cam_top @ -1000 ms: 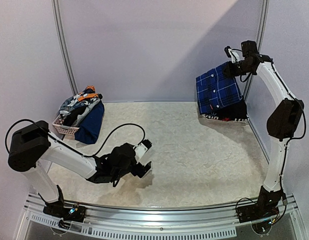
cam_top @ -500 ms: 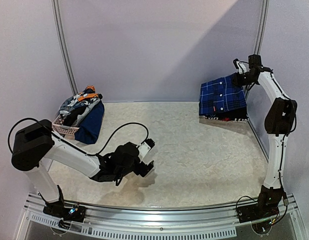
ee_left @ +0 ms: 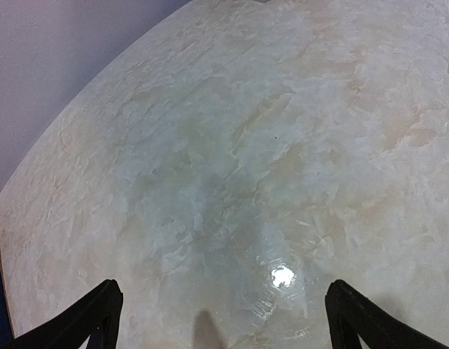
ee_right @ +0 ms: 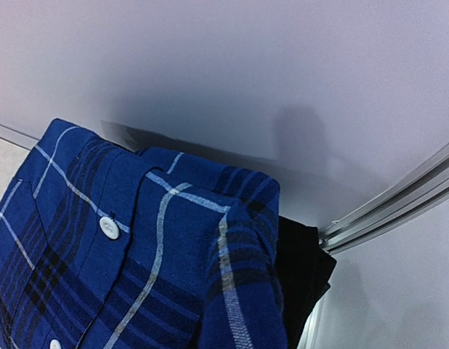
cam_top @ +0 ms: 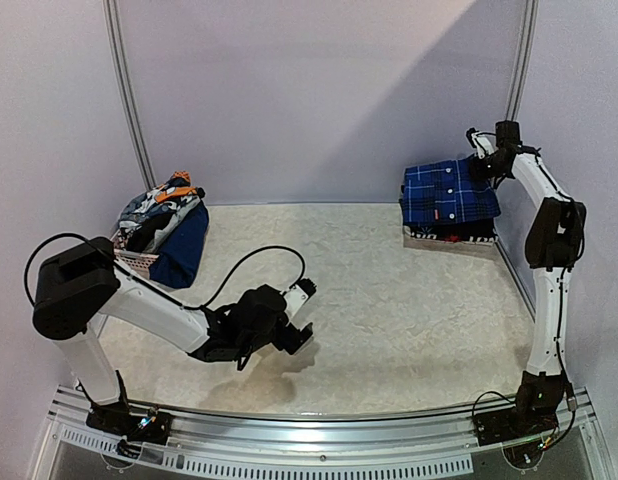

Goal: Fold and stack the mixed laundry pile
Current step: Place the square-folded shirt at the corner of the board.

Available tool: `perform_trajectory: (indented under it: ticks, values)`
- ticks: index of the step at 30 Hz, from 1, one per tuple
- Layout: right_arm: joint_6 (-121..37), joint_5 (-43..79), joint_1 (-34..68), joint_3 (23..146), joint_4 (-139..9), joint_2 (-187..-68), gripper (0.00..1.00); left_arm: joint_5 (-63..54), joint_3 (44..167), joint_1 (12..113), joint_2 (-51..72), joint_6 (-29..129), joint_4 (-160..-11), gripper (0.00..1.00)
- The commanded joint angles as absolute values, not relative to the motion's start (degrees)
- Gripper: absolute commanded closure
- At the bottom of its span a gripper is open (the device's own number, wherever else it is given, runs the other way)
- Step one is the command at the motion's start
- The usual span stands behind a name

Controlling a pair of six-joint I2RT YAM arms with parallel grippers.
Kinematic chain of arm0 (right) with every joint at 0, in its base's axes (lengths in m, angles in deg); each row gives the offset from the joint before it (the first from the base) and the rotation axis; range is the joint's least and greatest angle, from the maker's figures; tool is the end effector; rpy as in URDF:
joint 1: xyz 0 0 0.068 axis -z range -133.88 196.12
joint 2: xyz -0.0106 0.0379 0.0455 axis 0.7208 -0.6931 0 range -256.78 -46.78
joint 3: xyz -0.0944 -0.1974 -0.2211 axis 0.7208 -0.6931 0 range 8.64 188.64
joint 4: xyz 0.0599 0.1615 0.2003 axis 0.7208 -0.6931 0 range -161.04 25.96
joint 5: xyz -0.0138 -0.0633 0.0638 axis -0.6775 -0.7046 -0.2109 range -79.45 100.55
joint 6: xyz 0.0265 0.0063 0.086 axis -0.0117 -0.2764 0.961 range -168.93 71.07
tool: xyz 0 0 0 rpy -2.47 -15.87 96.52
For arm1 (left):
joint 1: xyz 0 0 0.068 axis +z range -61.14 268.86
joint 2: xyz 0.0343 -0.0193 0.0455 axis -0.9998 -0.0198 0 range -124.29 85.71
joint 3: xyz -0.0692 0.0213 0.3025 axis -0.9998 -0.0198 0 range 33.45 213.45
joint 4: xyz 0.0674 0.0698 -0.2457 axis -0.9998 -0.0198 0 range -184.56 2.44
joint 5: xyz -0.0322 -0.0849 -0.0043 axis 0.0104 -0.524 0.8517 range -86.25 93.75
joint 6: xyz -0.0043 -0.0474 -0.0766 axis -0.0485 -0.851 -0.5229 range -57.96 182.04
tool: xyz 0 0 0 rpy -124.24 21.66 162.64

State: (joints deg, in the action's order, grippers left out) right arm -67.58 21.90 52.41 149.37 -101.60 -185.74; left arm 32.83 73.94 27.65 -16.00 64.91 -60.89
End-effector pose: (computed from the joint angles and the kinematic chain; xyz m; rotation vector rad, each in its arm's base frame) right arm 0.6168 -0.0520 0.2908 -0.3449 2.1543 -0.0294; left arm 0.2137 -0.3075 0.1402 0.8594 1.9051 -0.0614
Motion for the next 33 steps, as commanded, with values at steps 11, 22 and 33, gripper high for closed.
perform_trajectory:
  ticks: [11, 22, 33]
  values:
    - [-73.1, 15.9, 52.9, 151.2, -96.2, -186.3, 1.0, 31.1, 79.0, 28.7, -20.5, 65.3, -62.0, 0.01]
    - [-73.1, 12.3, 52.9, 151.1, -97.1, -186.3, 1.0, 30.2, 79.0, 28.9, -20.8, 65.1, -61.7, 0.0]
    - [-67.8, 9.2, 52.8, 151.1, -94.2, -186.3, 0.72, 29.9, 77.8, 28.9, -20.0, 64.1, -61.0, 0.0]
